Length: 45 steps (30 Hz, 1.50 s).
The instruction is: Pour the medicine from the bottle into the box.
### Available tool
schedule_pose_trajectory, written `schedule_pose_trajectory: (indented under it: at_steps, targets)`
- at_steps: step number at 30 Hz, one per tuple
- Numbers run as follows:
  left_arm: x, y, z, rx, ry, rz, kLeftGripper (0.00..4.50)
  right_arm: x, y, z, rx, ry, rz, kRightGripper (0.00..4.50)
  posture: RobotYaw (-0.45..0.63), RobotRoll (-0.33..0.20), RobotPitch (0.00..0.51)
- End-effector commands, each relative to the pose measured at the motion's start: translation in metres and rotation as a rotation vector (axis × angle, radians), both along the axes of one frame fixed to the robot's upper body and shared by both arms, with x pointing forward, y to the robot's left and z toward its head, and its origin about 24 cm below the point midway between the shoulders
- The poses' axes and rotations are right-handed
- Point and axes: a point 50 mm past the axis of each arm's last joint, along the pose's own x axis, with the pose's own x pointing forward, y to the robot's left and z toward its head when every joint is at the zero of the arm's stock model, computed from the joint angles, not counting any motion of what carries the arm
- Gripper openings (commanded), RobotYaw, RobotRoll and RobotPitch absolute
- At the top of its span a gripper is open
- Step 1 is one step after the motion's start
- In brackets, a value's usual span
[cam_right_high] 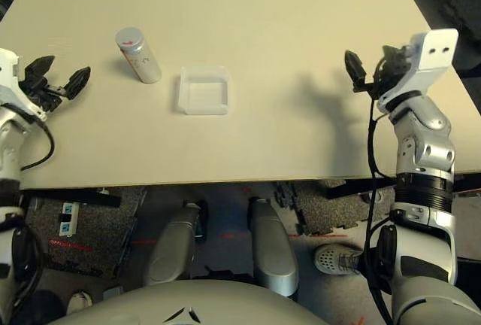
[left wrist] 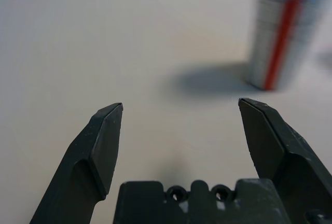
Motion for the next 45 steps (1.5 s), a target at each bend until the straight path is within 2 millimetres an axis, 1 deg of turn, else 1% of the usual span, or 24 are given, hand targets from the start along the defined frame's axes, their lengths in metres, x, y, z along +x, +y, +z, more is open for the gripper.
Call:
schedule_pose_trajectory:
  at_steps: [1, 4, 6, 9, 11, 14, 19, 26, 37, 41, 45]
  targets:
    - [-0.004, -0.011, 0.002, 0.013, 0.05, -0.088, 4.48, -0.002, 0.019, 0.01, -0.027, 0.03, 0.122, 4.5, 0.1, 0.0, 0.227]
    - [0.001, -0.016, 0.002, 0.027, 0.05, -0.122, 4.48, -0.003, 0.033, 0.015, -0.042, 0.05, 0.192, 4.5, 0.09, 0.0, 0.221]
    - [0.011, -0.023, 0.003, 0.015, 0.034, -0.129, 4.48, -0.006, 0.043, 0.019, -0.042, 0.064, 0.259, 4.5, 0.08, 0.0, 0.217]
    - [0.029, -0.032, 0.004, 0.007, 0.009, -0.14, 4.48, -0.01, 0.065, 0.032, 0.008, 0.074, 0.367, 4.5, 0.05, 0.0, 0.211]
    - [0.036, -0.035, 0.003, 0.002, -0.003, -0.146, 4.48, -0.011, 0.075, 0.039, -0.014, 0.068, 0.41, 4.5, 0.03, 0.0, 0.206]
    - [0.046, -0.041, 0.0, -0.012, -0.009, -0.158, 4.48, -0.014, 0.086, 0.045, -0.036, 0.07, 0.456, 4.5, 0.01, 0.0, 0.202]
    - [0.055, -0.052, -0.005, -0.025, -0.004, -0.195, 4.48, -0.022, 0.094, 0.047, -0.059, 0.082, 0.502, 4.5, -0.02, 0.0, 0.201]
    - [0.057, -0.055, -0.008, -0.01, 0.004, -0.222, 4.48, -0.028, 0.101, 0.048, -0.062, 0.079, 0.534, 4.5, -0.04, 0.0, 0.204]
    - [0.066, -0.062, -0.015, -0.029, 0.012, -0.224, 4.48, -0.027, 0.106, 0.053, -0.095, 0.057, 0.556, 4.5, -0.06, 0.0, 0.201]
    - [0.07, -0.068, -0.021, -0.033, 0.018, -0.233, 4.48, -0.027, 0.113, 0.056, -0.101, 0.052, 0.585, 4.5, -0.06, 0.0, 0.199]
    - [0.073, -0.074, -0.023, -0.036, 0.018, -0.244, 4.48, -0.025, 0.117, 0.056, -0.129, 0.051, 0.6, 4.5, -0.07, 0.0, 0.2]
